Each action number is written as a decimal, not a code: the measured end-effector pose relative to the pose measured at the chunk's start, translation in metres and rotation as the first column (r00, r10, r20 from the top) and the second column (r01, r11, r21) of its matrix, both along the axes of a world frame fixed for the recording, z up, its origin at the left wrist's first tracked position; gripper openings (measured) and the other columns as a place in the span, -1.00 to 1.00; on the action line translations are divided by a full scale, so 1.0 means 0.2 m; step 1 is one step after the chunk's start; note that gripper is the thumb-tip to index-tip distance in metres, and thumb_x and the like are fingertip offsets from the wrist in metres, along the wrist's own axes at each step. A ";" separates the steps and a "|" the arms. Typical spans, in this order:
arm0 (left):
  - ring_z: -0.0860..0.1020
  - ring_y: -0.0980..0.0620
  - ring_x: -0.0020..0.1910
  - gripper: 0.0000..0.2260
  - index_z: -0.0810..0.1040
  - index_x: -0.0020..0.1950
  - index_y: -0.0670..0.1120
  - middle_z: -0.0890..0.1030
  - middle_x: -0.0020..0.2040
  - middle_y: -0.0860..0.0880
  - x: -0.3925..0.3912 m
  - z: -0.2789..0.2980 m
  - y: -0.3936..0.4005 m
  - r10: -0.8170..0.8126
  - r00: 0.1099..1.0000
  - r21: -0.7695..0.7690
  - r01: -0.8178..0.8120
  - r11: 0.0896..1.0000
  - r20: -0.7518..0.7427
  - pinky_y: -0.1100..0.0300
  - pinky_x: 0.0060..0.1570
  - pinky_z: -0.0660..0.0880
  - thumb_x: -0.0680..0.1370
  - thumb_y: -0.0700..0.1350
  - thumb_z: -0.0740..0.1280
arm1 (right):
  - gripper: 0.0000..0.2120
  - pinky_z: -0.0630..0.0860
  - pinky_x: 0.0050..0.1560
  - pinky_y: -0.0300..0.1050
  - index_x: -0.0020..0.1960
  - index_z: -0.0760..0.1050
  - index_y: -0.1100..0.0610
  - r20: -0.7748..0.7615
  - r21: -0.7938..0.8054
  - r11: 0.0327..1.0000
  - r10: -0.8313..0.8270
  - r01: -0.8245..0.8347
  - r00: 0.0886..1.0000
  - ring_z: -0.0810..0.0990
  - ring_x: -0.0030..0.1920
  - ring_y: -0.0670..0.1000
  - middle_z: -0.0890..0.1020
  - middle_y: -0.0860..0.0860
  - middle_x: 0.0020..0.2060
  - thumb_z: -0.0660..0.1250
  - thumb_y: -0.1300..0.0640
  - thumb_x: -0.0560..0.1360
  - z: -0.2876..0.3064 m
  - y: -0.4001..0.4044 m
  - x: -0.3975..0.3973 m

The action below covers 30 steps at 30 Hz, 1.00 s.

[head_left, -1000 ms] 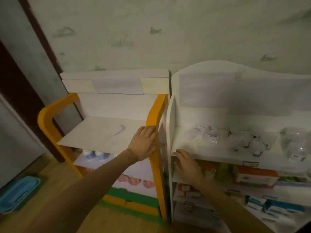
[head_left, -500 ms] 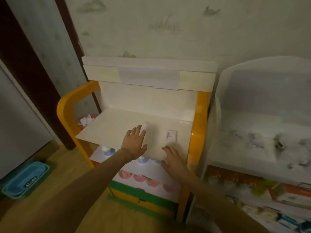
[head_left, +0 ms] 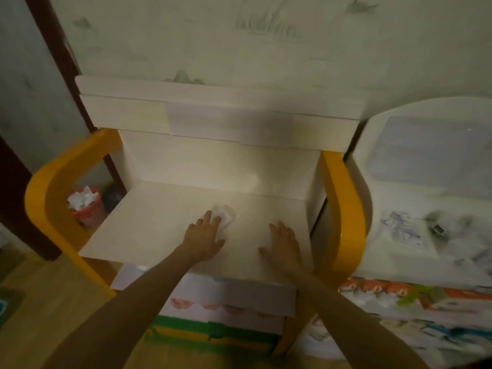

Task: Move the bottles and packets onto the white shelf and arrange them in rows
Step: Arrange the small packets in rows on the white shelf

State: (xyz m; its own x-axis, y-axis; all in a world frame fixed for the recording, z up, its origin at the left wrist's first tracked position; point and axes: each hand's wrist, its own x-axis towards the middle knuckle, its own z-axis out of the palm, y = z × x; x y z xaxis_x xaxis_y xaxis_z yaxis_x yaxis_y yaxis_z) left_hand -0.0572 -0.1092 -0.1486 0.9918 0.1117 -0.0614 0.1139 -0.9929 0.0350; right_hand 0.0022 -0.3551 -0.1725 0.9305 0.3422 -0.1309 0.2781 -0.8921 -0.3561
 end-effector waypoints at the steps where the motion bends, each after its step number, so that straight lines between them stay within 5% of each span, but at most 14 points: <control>1: 0.35 -0.22 0.39 -0.35 0.07 0.59 0.00 0.05 0.60 -0.17 0.02 -0.01 0.02 -0.006 1.000 -0.007 0.006 1.000 -0.006 -0.07 0.27 0.38 0.59 0.24 0.18 | -0.25 0.13 0.49 0.16 0.59 0.01 0.01 -0.005 -0.004 1.000 -0.005 0.005 1.000 -0.05 0.57 0.21 -0.03 0.03 0.60 0.25 -0.22 0.55 -0.01 0.01 0.01; 5: 0.36 -0.21 0.40 -0.33 0.04 0.61 0.00 0.08 0.59 -0.17 0.11 -0.04 0.07 -0.021 0.999 -0.035 0.020 0.999 -0.030 -0.07 0.27 0.39 0.60 0.25 0.17 | -0.38 0.21 0.46 0.08 0.56 0.13 0.00 0.044 0.007 0.999 -0.040 0.040 0.998 0.06 0.54 0.18 0.08 0.03 0.58 0.25 -0.12 0.59 -0.02 0.04 0.02; 12: 0.49 -0.17 0.24 -0.41 0.19 0.53 -0.01 0.42 0.38 -0.14 0.16 -0.05 0.13 -0.030 0.999 -0.102 0.027 0.994 -0.033 -0.03 0.13 0.50 0.58 0.19 0.25 | -0.48 0.41 0.27 -0.01 0.49 0.28 0.01 0.075 -0.018 1.000 0.015 -0.013 0.997 0.35 0.37 0.15 0.23 0.03 0.51 0.28 0.10 0.56 0.05 -0.01 0.04; 20: 0.52 -0.16 0.17 -0.48 0.31 0.44 -0.05 0.49 0.25 -0.16 0.10 -0.01 0.07 0.031 0.999 -0.264 -0.028 0.964 0.008 -0.01 0.08 0.53 0.58 0.18 0.28 | -0.46 0.37 0.36 -0.03 0.47 0.35 -0.01 0.017 0.086 0.993 0.082 -0.083 0.997 0.37 0.39 0.09 0.31 -0.01 0.47 0.35 0.07 0.50 0.09 -0.04 -0.01; 30: 0.55 -0.11 0.15 -0.48 0.38 0.42 -0.01 0.52 0.28 -0.09 -0.12 0.06 -0.14 0.089 0.993 -0.392 -0.049 0.919 0.083 0.08 0.10 0.46 0.53 0.15 0.37 | -0.50 0.27 0.32 -0.33 0.46 0.39 0.03 0.061 0.297 0.938 0.170 -0.181 0.983 0.40 0.35 -0.07 0.39 -0.08 0.40 0.37 0.08 0.53 0.10 -0.28 -0.23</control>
State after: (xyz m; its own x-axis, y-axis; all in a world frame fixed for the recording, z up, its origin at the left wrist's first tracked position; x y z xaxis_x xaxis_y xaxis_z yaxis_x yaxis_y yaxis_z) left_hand -0.0819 -0.1367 -0.1364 0.9858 0.1669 -0.0173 0.1580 -0.8884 0.4311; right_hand -0.0433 -0.4113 -0.1522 0.8541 0.5189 0.0340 0.4372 -0.6811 -0.5873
